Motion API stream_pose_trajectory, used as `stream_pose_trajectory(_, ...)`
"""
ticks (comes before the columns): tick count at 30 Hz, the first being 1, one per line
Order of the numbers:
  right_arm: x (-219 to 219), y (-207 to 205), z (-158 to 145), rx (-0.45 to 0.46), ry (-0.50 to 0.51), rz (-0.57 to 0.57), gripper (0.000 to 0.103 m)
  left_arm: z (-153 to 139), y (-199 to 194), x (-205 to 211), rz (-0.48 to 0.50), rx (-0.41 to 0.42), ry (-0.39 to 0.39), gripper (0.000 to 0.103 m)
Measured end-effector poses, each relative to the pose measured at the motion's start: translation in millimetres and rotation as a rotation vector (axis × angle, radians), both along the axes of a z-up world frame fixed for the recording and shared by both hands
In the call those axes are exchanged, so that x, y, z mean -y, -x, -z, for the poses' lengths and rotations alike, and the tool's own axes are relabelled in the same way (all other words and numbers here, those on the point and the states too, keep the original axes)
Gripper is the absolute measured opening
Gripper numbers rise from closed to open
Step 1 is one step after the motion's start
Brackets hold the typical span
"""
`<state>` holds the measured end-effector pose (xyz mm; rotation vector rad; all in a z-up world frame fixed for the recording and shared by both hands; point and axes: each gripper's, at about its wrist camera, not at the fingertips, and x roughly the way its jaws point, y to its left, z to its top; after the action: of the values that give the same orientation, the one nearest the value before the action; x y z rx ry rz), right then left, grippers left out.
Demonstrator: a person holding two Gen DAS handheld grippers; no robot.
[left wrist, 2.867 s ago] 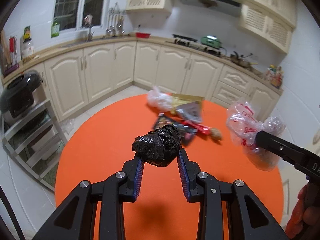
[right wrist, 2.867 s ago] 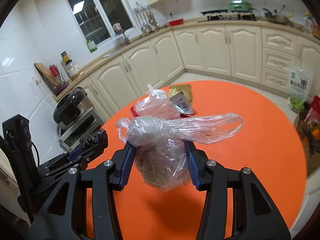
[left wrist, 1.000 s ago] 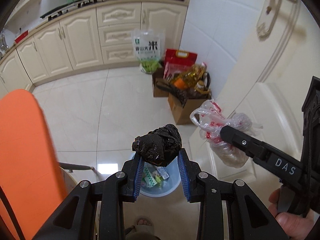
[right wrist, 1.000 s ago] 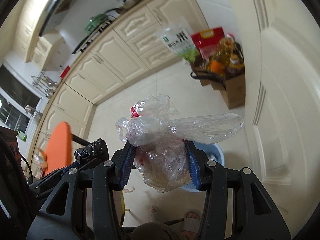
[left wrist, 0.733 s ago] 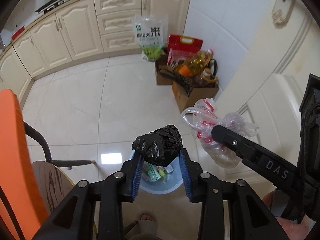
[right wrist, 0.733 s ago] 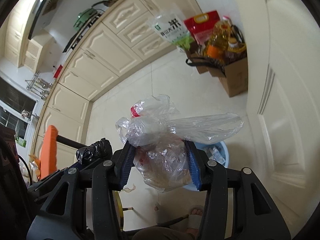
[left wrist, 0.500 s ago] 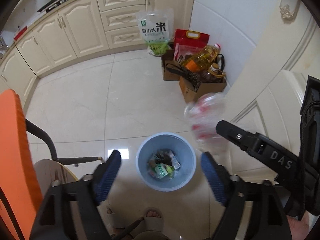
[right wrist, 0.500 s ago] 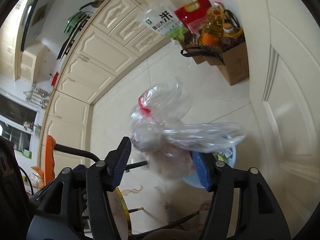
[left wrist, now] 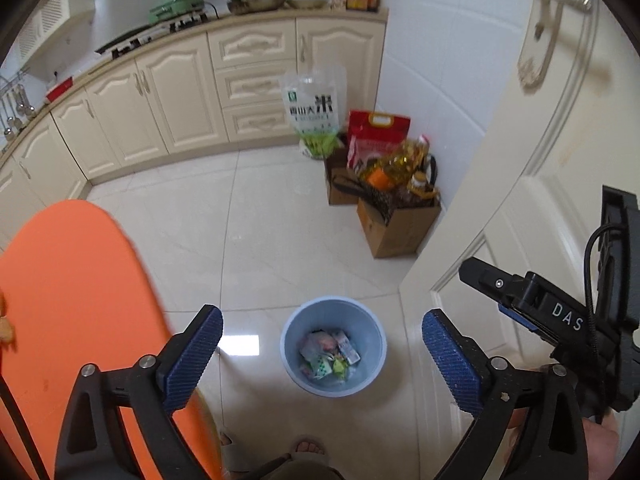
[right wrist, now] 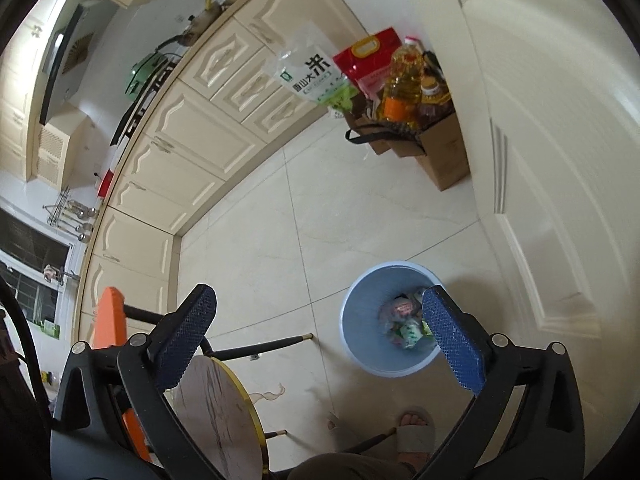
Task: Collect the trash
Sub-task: 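Open both tools to drop the bags into the blue bin, then return both open tools to the orange table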
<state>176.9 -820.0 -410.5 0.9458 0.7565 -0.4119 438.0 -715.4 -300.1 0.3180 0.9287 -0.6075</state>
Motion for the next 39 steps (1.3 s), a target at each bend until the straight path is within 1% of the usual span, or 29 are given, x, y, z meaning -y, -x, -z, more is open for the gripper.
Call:
stream_pose_trajectory(5,-25.7,12.5,-37.7,0.023,0.065,-0.028,0.103,-23.4,32.3,-49.5,-0.002,0.044,0.030,0.102)
stream_pose_trajectory(10,-61.9,21.5,-77.3,0.059,0.124,-0.059,0.103,-48.2,66.1,-107.8,-0.047,0.092,0.075,0.102)
stream_pose_trajectory(13,-85.3,23.2,-101.6,0.088,0.161,-0.085,0.103,-65.1,91.6,-150.2,-0.084,0.131,0.110,0.102)
stream_pose_trajectory(21,-180.0,17.6,-170.5,0.155,0.298,-0.195,0.103,-102.2,169.2,-253.8,-0.191,0.226,0.186,0.102)
stream_pose_trajectory(24,-215.8,14.7,-190.8,0.174,0.352,-0.236,0.103,-114.1,199.1,-296.6,-0.236,0.266,0.217,0.102)
stream_pose_trajectory(28,-272.8,9.3,-220.6,0.204,0.438,-0.299,0.103,-119.4,235.7,-340.0,-0.290,0.298,0.252,0.102)
stream_pose_trajectory(31,-307.5,6.0,-236.9,0.221,0.489,-0.336,0.103,-121.6,264.2,-373.6,-0.337,0.322,0.270,0.102)
stream_pose_trajectory(34,-338.5,0.1,-248.6,0.242,0.514,-0.376,0.103,-121.0,293.4,-407.0,-0.391,0.347,0.291,0.102)
stream_pose_trajectory(39,-380.5,-6.5,-258.9,0.264,0.556,-0.439,0.103,-116.0,334.4,-449.0,-0.475,0.382,0.320,0.102)
